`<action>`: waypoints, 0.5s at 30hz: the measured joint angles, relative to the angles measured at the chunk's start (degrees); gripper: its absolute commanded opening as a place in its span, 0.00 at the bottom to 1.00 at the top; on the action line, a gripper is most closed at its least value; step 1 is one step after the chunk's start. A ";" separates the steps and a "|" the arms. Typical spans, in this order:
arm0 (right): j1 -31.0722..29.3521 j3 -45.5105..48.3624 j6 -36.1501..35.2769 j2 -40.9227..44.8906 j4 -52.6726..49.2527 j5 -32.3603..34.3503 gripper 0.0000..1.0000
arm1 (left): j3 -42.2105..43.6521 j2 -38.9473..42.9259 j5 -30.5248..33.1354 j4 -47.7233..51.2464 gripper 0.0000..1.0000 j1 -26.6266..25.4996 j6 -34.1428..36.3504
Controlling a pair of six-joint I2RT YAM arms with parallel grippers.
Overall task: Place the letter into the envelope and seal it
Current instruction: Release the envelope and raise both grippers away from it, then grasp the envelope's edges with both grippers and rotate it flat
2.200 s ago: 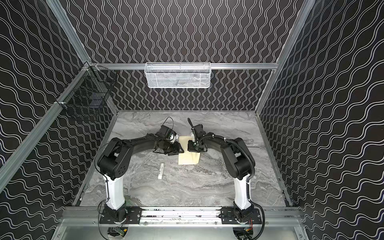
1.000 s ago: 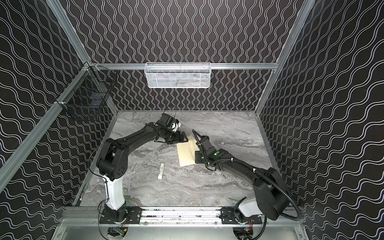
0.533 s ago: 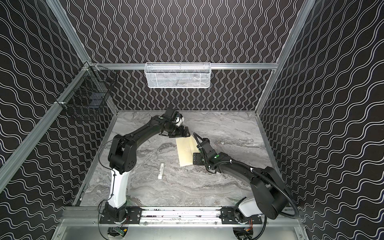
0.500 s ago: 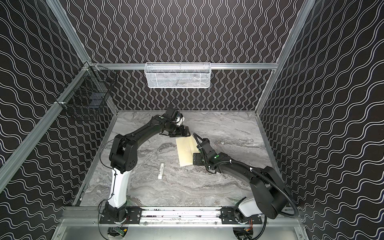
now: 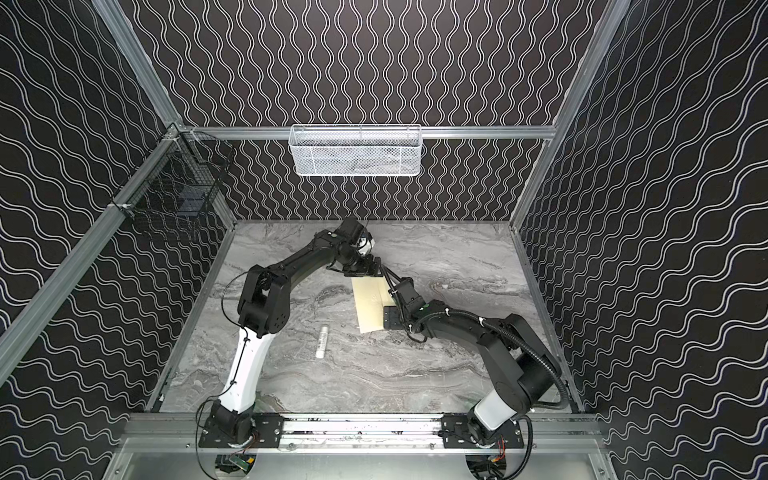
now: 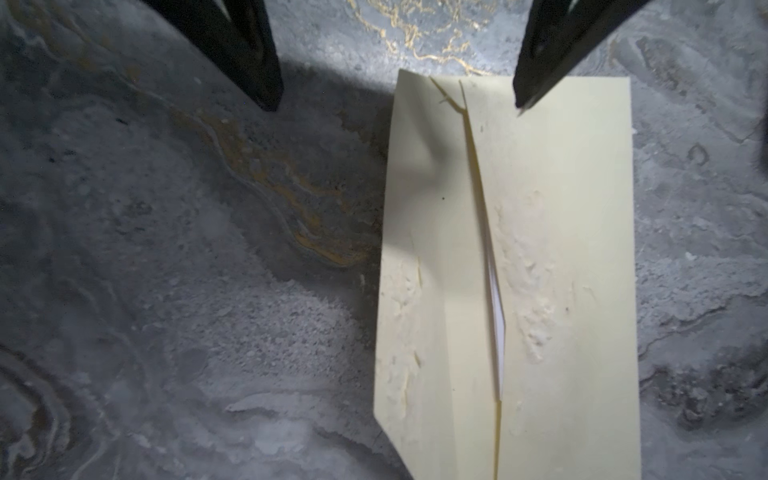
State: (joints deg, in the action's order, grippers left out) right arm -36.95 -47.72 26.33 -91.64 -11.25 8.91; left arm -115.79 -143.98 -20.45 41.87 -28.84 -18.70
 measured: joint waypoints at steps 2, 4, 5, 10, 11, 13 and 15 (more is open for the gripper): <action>0.24 -0.15 -0.04 -0.76 -0.02 0.85 0.87 | 0.81 0.00 0.02 0.13 0.84 0.02 0.00; 0.33 -0.50 -0.09 -1.40 -0.07 1.81 0.85 | 1.51 0.02 0.00 0.13 0.84 0.11 0.00; 0.39 -0.68 -0.26 -1.64 -0.07 2.40 0.85 | 1.97 0.07 0.00 0.02 0.84 0.15 0.00; 0.81 -1.18 -0.42 -2.80 -0.09 4.35 0.84 | 4.20 0.72 -0.35 -0.20 0.84 0.46 -0.02; 0.98 -1.38 -0.42 -3.06 -0.11 4.61 0.84 | 4.87 0.98 -0.68 -0.33 0.84 0.57 -0.02; 1.31 -1.70 -0.44 -3.65 -0.09 5.16 0.84 | 6.47 1.55 -1.22 -0.98 0.84 0.76 -0.04; 1.62 -2.03 -0.44 -4.20 -0.11 5.49 0.84 | 8.24 2.40 -1.84 -2.16 0.84 0.96 -0.13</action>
State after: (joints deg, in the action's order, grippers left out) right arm -35.33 -49.76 25.89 -95.83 -11.35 14.39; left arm -107.55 -141.58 -22.28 39.70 -27.88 -18.83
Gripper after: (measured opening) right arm 0.842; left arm 0.838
